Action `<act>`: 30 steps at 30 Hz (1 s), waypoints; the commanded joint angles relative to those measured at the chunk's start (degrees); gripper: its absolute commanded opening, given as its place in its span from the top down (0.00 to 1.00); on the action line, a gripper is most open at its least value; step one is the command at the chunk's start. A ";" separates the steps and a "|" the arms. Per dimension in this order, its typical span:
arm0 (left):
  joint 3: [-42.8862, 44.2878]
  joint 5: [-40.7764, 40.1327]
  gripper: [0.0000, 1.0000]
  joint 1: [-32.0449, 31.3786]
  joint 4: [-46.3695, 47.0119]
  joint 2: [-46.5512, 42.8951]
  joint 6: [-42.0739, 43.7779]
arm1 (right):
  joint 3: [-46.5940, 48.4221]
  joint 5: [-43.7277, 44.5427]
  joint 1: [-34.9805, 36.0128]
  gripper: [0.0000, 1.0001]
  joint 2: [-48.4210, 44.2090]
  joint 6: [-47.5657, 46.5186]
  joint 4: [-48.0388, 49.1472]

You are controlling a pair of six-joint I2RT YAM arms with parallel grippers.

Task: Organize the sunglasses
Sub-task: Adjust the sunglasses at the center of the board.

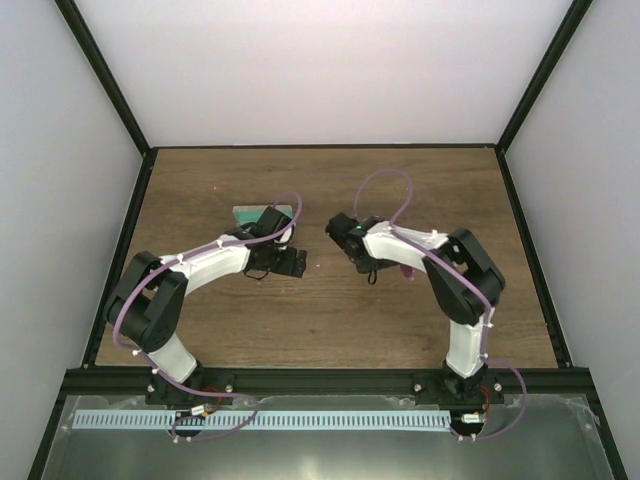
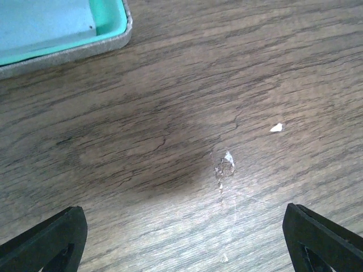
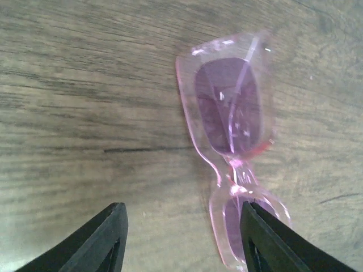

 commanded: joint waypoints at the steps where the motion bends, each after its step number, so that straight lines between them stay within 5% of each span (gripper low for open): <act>1: 1.83 0.81 0.03 0.31 -0.01 0.31 1.76 | -4.75 -8.48 -4.51 0.42 -12.14 -0.84 7.04; 5: 1.37 1.58 0.03 0.32 0.18 0.77 2.20 | -12.19 -17.89 -11.52 0.47 -21.09 -6.48 15.19; 9: 1.48 2.40 0.03 0.32 0.57 1.49 1.77 | -16.61 -20.69 -14.03 0.72 -22.91 -9.35 16.49; 11: 1.60 2.82 0.03 0.32 0.83 1.57 1.42 | -18.31 -22.82 -14.78 0.76 -23.27 -10.80 17.87; 15: 1.65 3.17 0.03 0.32 0.61 1.60 1.44 | -21.73 -29.15 -19.84 0.65 -24.45 -11.13 21.03; 30: 0.69 3.22 0.03 0.32 0.42 2.55 1.94 | -25.46 -34.92 -27.07 0.59 -29.88 -13.79 26.13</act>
